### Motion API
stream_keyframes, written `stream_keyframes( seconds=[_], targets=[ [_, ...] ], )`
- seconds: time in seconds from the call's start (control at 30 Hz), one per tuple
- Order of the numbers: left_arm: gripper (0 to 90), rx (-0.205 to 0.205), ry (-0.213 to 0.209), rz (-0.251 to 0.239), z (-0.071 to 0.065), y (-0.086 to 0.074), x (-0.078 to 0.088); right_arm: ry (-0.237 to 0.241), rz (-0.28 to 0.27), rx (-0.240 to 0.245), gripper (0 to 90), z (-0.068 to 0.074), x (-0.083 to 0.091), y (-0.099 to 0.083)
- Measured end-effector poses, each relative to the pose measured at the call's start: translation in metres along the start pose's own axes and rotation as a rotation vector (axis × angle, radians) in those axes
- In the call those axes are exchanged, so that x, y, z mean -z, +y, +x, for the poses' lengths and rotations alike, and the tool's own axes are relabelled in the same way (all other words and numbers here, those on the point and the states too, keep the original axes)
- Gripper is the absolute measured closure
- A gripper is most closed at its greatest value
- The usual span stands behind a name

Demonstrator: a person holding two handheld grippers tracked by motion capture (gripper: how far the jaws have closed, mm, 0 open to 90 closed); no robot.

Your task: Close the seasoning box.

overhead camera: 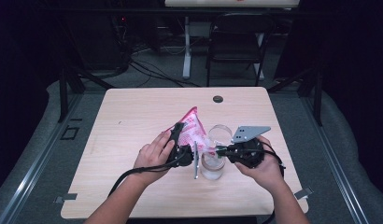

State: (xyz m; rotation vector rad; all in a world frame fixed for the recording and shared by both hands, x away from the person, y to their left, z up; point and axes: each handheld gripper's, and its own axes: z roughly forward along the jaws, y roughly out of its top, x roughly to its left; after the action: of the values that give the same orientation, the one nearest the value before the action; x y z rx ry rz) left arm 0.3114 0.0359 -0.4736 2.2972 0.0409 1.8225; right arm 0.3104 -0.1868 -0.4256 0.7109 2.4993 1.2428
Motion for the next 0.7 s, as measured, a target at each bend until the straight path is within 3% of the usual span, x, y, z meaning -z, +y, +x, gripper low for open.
stream_keyframes(
  seconds=[0.37,0.7],
  targets=[
    [60.7,-0.002,0.0,-0.006,-0.0002,0.0024,0.0006,-0.006,0.015,0.0,85.8,0.0005,-0.0042,-0.0011],
    [61.0,-0.006,0.01,-0.003,0.001,0.0027,0.0001,0.024,0.02,0.006,88.5,0.0015,-0.0046,-0.0013]
  ],
)
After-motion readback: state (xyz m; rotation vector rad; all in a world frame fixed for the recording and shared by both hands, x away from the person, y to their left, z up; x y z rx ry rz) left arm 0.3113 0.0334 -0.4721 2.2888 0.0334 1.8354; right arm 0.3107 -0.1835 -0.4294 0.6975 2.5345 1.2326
